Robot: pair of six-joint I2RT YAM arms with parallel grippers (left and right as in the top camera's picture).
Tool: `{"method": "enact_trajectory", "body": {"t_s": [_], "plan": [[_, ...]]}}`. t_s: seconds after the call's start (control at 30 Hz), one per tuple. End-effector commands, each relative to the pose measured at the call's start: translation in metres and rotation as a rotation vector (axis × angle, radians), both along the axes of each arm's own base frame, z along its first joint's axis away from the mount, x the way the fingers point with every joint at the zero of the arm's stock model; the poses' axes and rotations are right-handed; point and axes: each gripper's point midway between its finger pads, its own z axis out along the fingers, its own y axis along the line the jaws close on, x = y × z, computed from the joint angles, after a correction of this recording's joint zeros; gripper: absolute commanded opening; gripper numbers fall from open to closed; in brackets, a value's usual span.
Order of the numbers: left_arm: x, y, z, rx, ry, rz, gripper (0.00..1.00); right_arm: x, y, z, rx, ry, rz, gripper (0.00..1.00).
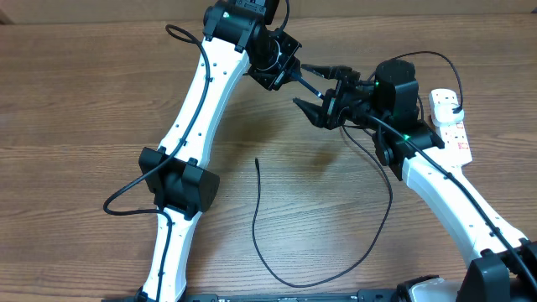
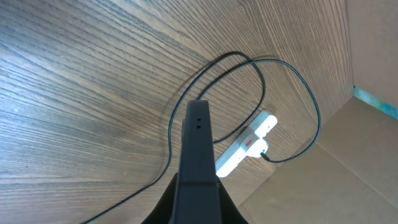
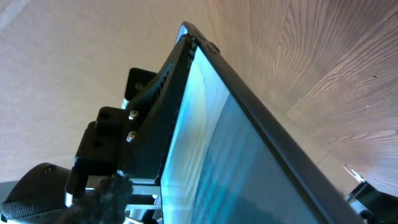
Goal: Plug charger to phone and switch on socket
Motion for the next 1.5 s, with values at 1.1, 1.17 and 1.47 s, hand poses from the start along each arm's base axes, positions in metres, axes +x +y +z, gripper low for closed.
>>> {"method": "enact_trajectory", "body": {"t_s": [1.1, 1.17, 1.47], "plan": [[-0.006, 0.136, 0.044, -0.193, -0.378, -0.543, 0.04, -0.031, 0.019, 0.015, -0.427, -0.892, 0.441, 1.0], [-0.005, 0.137, 0.045, -0.194, -0.387, -0.549, 0.04, -0.033, 0.019, 0.009, -0.44, -0.89, 0.459, 1.0], [-0.006, 0.132, 0.058, -0.26, -0.519, -0.643, 0.04, -0.022, 0.012, 0.006, -0.496, -0.854, 0.407, 1.0]]}}
